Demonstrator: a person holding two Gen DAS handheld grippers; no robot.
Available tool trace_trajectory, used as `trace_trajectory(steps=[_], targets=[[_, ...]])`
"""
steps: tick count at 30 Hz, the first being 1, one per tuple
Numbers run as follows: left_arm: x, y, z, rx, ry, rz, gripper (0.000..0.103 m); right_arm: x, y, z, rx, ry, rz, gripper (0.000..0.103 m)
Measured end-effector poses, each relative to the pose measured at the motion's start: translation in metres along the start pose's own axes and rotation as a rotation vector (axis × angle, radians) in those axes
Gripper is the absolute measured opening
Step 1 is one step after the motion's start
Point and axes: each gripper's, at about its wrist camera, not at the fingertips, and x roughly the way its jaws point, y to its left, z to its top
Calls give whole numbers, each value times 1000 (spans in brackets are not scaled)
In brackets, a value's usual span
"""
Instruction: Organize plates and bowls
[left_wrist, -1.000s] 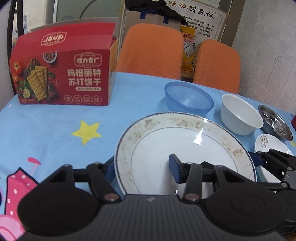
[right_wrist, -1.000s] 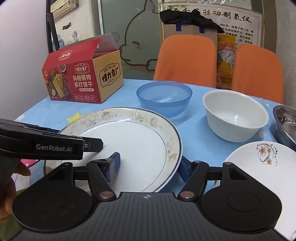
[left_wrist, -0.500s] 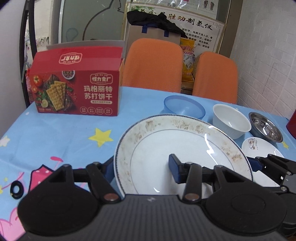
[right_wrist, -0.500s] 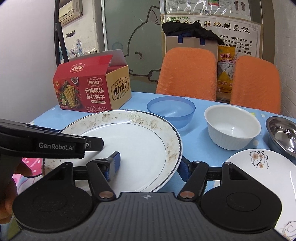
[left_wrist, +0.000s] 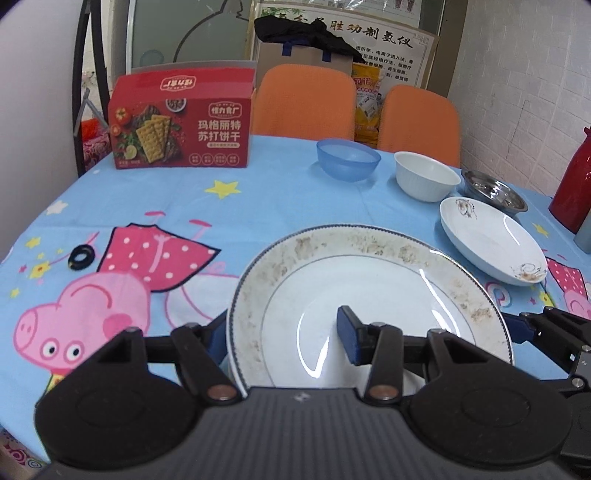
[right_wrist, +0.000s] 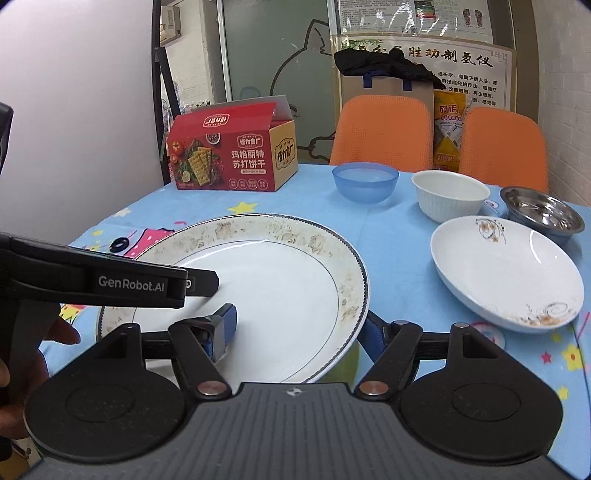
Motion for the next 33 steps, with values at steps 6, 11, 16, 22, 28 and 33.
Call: trace_trajectory(steps=[6, 11, 16, 22, 28, 33], targets=[[7, -2, -8, 50, -17, 46, 48, 4, 6, -12, -23, -1, -7, 103], [2, 1, -7, 43, -54, 35, 53, 1, 10, -17, -73, -41, -55, 103], [-1, 4, 1, 14, -69, 36, 56, -17, 10, -11, -97, -149, -86, 103], [-4, -2, 6, 8, -74, 19, 63, -21, -1, -7, -67, -142, -72, 103], [3, -20, 9, 33, -61, 12, 67, -27, -31, -13, 34, -125, -102, 103], [10, -40, 16, 64, -56, -12, 68, -35, -61, -18, 122, -126, -151, 103]])
